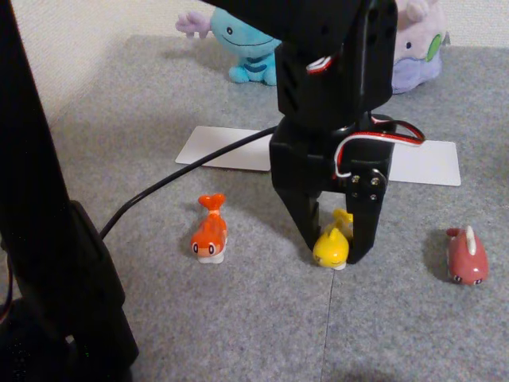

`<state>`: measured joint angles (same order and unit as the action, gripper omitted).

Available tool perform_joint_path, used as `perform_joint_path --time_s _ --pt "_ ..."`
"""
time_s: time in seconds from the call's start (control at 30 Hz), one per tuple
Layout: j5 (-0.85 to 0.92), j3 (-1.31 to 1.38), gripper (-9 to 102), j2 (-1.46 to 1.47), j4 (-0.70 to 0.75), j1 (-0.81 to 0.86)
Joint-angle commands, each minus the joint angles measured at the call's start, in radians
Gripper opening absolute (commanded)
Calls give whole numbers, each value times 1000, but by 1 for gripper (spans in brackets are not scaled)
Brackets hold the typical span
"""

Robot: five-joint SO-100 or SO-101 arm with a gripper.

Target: Wooper wants to eat egg sudhi, and Goomy wants to eat shrimp sushi

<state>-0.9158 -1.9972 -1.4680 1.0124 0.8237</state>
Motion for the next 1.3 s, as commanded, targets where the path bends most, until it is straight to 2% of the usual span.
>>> perform_joint_path --time_s 0.0,0.17,0.3,0.6,0.77,0.93,1.27 --pt "-35 6 5 -21 38 -35" --pt "-161 29 4 -163 109 -160" --pt "-284 150 4 -222 210 -304" --pt "-477 558 4 -25 360 -541" --pt "-543 667 4 160 336 -617" --pt "-566 704 4 276 250 -673" --pt "-565 706 6 397 170 -666"
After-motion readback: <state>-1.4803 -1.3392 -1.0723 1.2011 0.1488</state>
